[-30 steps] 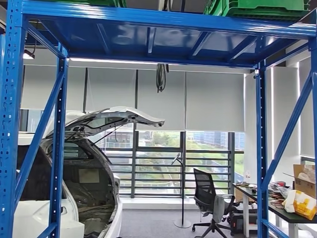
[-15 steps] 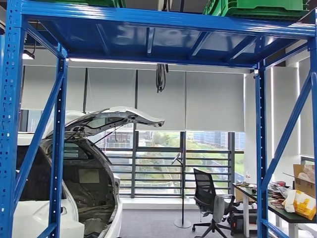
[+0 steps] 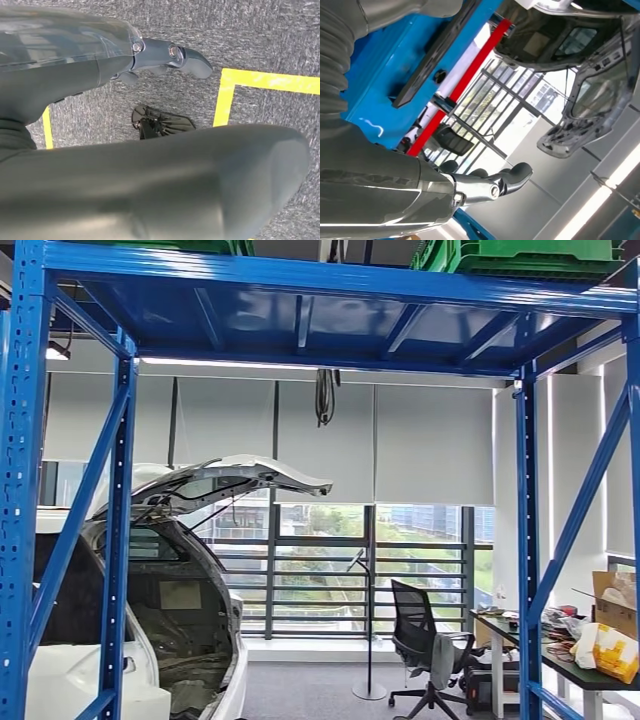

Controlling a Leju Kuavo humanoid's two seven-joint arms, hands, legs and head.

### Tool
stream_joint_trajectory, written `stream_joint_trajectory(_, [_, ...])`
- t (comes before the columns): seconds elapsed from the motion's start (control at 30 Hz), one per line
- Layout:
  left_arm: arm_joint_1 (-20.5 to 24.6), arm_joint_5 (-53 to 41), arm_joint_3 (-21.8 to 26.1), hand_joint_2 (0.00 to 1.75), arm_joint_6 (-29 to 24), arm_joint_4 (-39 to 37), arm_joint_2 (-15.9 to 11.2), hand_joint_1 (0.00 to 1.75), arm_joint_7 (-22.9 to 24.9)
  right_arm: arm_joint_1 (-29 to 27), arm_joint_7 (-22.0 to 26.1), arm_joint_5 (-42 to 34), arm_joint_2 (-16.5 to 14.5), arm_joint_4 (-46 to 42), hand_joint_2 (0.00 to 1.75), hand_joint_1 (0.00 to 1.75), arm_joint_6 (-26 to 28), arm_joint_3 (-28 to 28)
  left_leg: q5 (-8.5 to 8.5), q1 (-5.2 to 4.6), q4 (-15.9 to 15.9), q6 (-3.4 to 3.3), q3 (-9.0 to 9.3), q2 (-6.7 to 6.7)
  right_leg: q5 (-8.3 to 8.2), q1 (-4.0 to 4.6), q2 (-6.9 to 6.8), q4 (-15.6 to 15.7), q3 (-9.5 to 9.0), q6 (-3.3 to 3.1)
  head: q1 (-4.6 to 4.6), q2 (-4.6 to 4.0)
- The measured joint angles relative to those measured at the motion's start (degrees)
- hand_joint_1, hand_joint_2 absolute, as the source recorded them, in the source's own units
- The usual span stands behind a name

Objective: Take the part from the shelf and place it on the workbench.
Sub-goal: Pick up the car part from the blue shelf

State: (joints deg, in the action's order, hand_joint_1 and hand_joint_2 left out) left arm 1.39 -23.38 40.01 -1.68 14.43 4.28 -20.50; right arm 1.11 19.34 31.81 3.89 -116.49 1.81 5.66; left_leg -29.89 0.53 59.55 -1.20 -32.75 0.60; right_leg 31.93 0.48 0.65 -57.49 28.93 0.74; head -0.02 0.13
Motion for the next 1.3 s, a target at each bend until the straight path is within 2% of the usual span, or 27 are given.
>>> stream_joint_trajectory(0.83, [0.1, -4.7, 3.0, 0.0, 0.5, 0.0, 0.7, 0.0, 0.4, -0.3, -0.7, 1.2, 0.0, -0.7, 1.75, 0.0, 0.9, 1.1, 0.0, 0.0, 0.0, 0.0, 0.0, -0.01, 0.0, 0.0, 0.01, 0.0, 0.0, 0.0, 0.0, 0.0])
stream_joint_trajectory(1.0, [0.2, -5.3, 3.7, 0.0, 0.8, 0.0, 0.7, 0.0, 0.1, -0.2, -0.7, 1.1, 0.0, -0.7, 1.75, 0.0, 0.9, 1.1, -0.03, -0.23, 0.1, -0.05, -0.01, 0.0, -0.04, -0.22, 0.0, 0.1, 0.0, 0.07, 0.0, 0.0])
stream_joint_trajectory(1.1, [0.2, -5.8, 4.1, 0.0, 1.0, 0.0, 0.7, 0.0, 0.1, -0.2, -0.7, 1.0, 0.0, -0.7, 1.75, 0.0, 0.8, 1.1, -0.06, -0.45, 0.1, -0.14, -0.02, 0.0, -0.06, -0.44, -0.01, 0.1, 0.02, 0.2, 0.0, 0.0])
stream_joint_trajectory(1.2, [0.3, -5.9, 4.4, 0.0, 1.0, 0.0, 0.7, 0.0, 0.0, -0.2, -0.7, 1.0, 0.0, -0.8, 1.75, 0.0, 0.8, 1.2, 0.03, -0.33, -0.4, -0.63, 0.3, -0.04, 0.14, -0.53, -0.02, 0.1, -0.07, 0.66, 0.0, 0.0])
stream_joint_trajectory(1.27, [0.4, -5.9, 4.5, 0.0, 1.0, 0.0, 0.8, 0.0, -0.1, -0.1, -0.7, 1.0, 0.0, -0.9, 1.75, 0.0, 0.8, 1.2, 0.18, 0.09, -1.1, -1.03, 0.85, -0.12, 1.75, -0.59, -0.1, -2.9, 1.25, 1.02, 0.0, 0.0])
stream_joint_trajectory(1.3, [0.4, -5.9, 4.6, 0.0, 1.1, 0.0, 0.8, 0.0, -0.1, -0.2, -0.7, 1.0, 0.0, -0.9, 1.75, 0.0, 0.8, 1.3, 0.16, 0.19, -1.2, -1.14, 1.03, -0.16, 3.18, -0.77, -0.15, -6.3, 3.01, 1.17, -0.01, 0.0])
